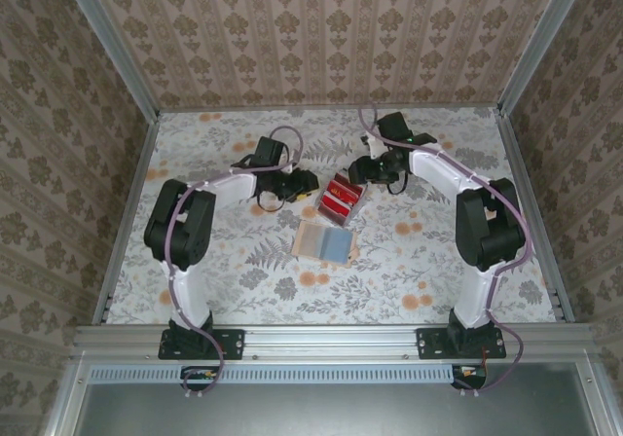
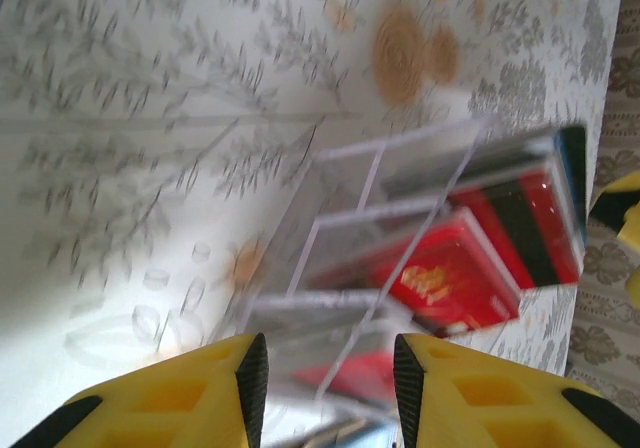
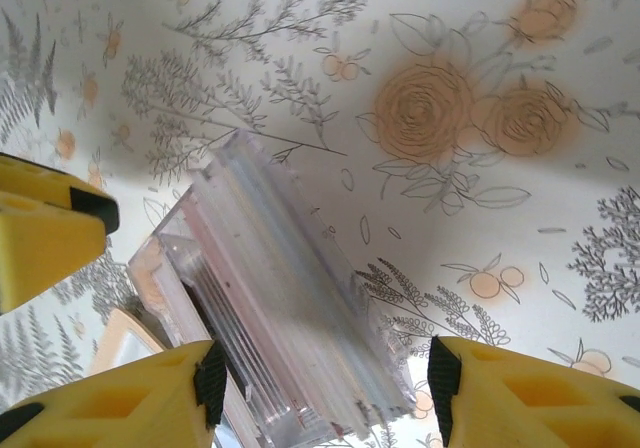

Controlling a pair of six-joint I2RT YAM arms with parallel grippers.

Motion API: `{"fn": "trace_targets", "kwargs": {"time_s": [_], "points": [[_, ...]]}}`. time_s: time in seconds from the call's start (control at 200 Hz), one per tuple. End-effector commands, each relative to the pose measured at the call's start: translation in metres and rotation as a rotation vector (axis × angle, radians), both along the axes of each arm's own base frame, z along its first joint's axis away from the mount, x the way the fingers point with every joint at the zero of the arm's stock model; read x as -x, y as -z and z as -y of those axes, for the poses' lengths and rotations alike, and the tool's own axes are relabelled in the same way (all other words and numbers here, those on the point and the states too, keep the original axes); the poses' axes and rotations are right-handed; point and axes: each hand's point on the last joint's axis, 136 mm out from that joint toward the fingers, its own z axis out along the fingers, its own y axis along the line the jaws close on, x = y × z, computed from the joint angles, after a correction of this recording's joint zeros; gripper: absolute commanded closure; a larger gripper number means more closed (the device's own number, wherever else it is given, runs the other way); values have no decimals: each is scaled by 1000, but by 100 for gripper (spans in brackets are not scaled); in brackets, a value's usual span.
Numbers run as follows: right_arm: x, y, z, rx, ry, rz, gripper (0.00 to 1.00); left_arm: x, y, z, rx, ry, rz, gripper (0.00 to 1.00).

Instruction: Put the credit cards into the card holder

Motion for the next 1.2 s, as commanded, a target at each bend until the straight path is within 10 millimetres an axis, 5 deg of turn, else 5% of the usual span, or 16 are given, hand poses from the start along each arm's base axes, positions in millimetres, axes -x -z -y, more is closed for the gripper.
{"fn": "trace_targets", "kwargs": {"time_s": [0.0,0.36,1.195], "points": [[8,-12,-3,145,-171,71,40,16,-22,-1,37,10,37,59],[5,-13,-13,202,-242,107,29,53,-12,-27,-25,-15,25,59],[-2,24,-2,371,-221,56,27,42,4,17,-22,62,4,59]]}}
